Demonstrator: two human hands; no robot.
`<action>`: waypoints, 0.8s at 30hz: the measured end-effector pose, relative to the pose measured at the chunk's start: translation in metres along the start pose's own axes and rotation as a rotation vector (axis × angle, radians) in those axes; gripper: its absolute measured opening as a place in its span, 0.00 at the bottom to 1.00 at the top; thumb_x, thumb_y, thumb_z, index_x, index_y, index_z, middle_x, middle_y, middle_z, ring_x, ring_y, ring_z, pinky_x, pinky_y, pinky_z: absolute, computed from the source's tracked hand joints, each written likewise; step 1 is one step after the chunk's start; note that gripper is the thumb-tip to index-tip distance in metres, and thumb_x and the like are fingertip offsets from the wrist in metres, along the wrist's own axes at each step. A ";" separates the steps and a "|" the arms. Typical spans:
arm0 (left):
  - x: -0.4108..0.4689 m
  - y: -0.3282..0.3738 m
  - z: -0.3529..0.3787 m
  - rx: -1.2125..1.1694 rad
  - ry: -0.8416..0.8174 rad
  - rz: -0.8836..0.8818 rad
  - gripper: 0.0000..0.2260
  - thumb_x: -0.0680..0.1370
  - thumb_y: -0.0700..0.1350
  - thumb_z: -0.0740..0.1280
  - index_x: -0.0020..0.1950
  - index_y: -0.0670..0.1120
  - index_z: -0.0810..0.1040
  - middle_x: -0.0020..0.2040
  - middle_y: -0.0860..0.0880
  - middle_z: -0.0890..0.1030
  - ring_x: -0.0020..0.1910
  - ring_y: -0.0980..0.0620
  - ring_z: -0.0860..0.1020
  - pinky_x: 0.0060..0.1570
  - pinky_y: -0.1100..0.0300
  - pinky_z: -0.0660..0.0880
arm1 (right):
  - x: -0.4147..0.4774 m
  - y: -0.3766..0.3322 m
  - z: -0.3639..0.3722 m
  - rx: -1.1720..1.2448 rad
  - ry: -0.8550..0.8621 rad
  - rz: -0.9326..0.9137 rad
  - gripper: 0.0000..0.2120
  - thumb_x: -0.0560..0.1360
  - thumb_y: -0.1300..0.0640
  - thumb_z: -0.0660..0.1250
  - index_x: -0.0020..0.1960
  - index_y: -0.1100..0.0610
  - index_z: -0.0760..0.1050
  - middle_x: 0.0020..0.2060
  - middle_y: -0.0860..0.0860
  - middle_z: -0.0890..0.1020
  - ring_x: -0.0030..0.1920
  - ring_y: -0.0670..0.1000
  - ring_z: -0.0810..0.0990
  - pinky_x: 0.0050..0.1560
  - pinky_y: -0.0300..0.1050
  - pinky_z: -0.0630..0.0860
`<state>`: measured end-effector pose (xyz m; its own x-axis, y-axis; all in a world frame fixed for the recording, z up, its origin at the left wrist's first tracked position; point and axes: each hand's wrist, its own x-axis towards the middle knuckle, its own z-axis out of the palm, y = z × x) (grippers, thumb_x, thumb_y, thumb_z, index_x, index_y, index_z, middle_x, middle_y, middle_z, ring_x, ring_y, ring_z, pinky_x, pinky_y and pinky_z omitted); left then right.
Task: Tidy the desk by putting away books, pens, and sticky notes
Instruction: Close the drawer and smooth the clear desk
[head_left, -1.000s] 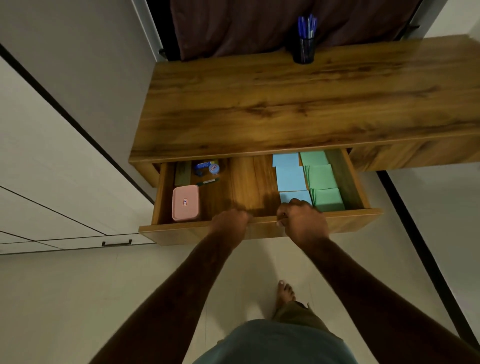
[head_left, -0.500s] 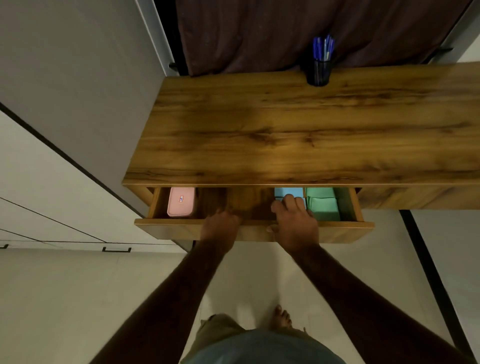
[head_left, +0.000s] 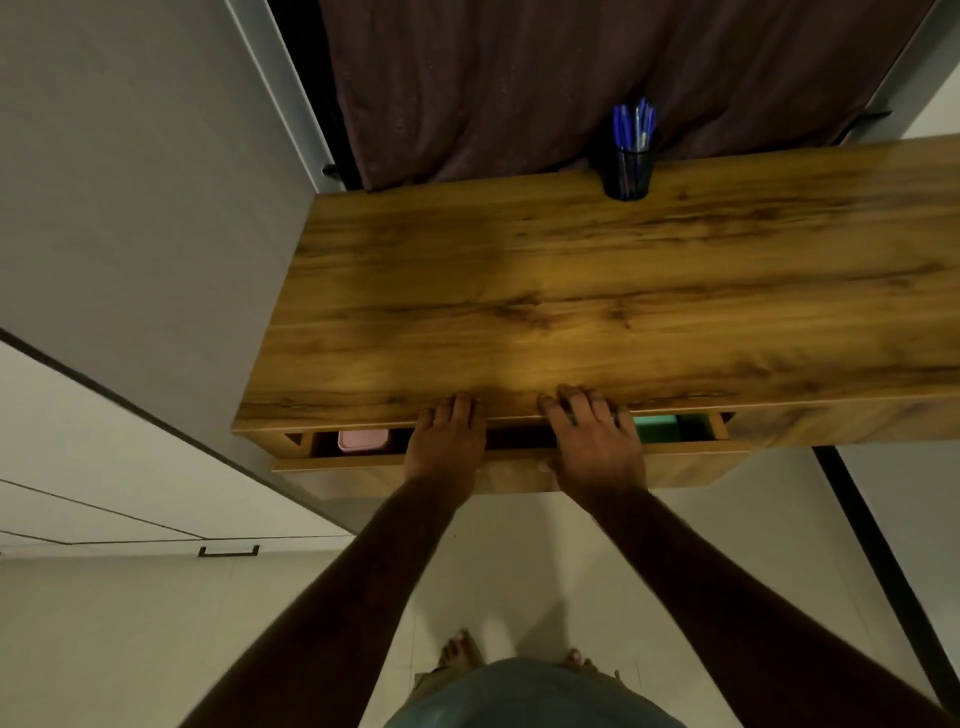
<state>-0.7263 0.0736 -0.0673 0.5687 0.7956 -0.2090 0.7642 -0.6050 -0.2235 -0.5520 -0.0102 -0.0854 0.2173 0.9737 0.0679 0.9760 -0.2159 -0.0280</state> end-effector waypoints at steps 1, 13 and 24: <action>0.002 0.000 -0.001 0.014 0.010 0.001 0.33 0.78 0.47 0.65 0.79 0.41 0.54 0.76 0.39 0.60 0.74 0.39 0.62 0.72 0.44 0.61 | 0.001 0.001 0.003 -0.011 0.015 -0.008 0.40 0.65 0.41 0.77 0.73 0.50 0.69 0.70 0.54 0.72 0.69 0.59 0.71 0.70 0.63 0.66; 0.019 -0.004 -0.018 0.014 0.026 0.015 0.26 0.74 0.46 0.72 0.70 0.46 0.67 0.66 0.44 0.72 0.59 0.44 0.76 0.49 0.51 0.77 | 0.022 -0.001 0.000 -0.073 -0.017 -0.060 0.33 0.66 0.43 0.77 0.68 0.52 0.75 0.60 0.56 0.77 0.59 0.60 0.77 0.53 0.56 0.78; 0.025 -0.004 -0.014 0.009 0.038 0.028 0.25 0.73 0.43 0.71 0.67 0.45 0.65 0.62 0.42 0.71 0.55 0.42 0.76 0.37 0.52 0.75 | 0.038 -0.008 -0.001 -0.133 0.074 -0.086 0.24 0.67 0.50 0.76 0.61 0.55 0.80 0.56 0.56 0.80 0.49 0.60 0.80 0.32 0.50 0.78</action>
<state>-0.7108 0.0964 -0.0585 0.6014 0.7786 -0.1791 0.7448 -0.6275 -0.2270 -0.5519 0.0285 -0.0817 0.1284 0.9821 0.1380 0.9831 -0.1444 0.1128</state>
